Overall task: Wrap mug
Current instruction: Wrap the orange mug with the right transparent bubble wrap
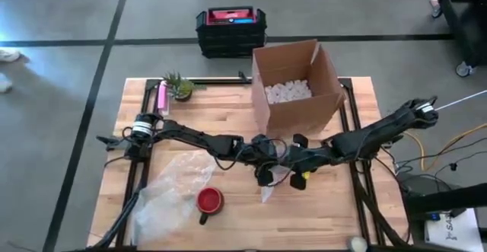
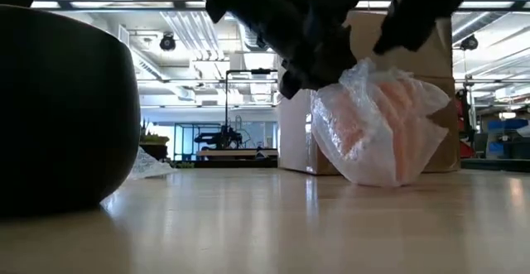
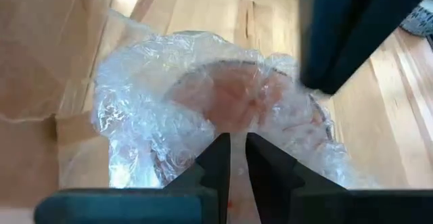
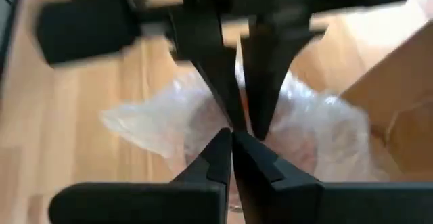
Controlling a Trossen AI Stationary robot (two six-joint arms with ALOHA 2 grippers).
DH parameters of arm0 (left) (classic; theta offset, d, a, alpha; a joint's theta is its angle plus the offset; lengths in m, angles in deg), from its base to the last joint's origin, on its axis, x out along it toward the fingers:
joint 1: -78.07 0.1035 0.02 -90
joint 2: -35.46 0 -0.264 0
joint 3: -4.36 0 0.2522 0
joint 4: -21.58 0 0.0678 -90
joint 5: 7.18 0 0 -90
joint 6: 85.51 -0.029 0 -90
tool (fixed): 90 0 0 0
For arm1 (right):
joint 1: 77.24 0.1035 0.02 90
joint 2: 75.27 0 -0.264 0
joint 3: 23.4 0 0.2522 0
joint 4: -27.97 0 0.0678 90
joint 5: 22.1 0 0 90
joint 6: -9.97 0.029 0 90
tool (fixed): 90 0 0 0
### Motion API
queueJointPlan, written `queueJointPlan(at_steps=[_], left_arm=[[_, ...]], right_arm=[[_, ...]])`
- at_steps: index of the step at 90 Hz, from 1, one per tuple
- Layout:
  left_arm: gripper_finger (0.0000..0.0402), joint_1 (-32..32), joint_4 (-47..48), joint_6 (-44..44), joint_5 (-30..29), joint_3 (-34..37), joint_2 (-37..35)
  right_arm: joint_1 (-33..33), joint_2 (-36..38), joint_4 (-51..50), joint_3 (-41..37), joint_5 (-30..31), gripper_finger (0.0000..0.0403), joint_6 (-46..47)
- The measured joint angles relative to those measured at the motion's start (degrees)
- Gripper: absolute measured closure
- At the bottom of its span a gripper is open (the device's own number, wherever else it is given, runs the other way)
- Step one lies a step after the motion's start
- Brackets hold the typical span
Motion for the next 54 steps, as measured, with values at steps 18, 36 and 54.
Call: queueJointPlan(at_steps=[18, 36, 54], left_arm=[[0.0365, 0.0, 0.1, 0.0, 0.0, 0.1, -0.3], [0.0365, -0.1, -0.2, 0.8, 1.8, 0.3, -1.0], [0.0365, -0.7, 0.7, 1.7, 5.3, 0.3, -4.6]], right_arm=[[-0.1, -6.3, 0.9, -1.2, -3.4, 0.0403, -0.6], [-0.7, -14.8, 2.8, -0.6, -2.1, 0.0403, -0.4], [-1.0, -15.1, 0.6, -0.6, -1.0, 0.0403, -0.7]])
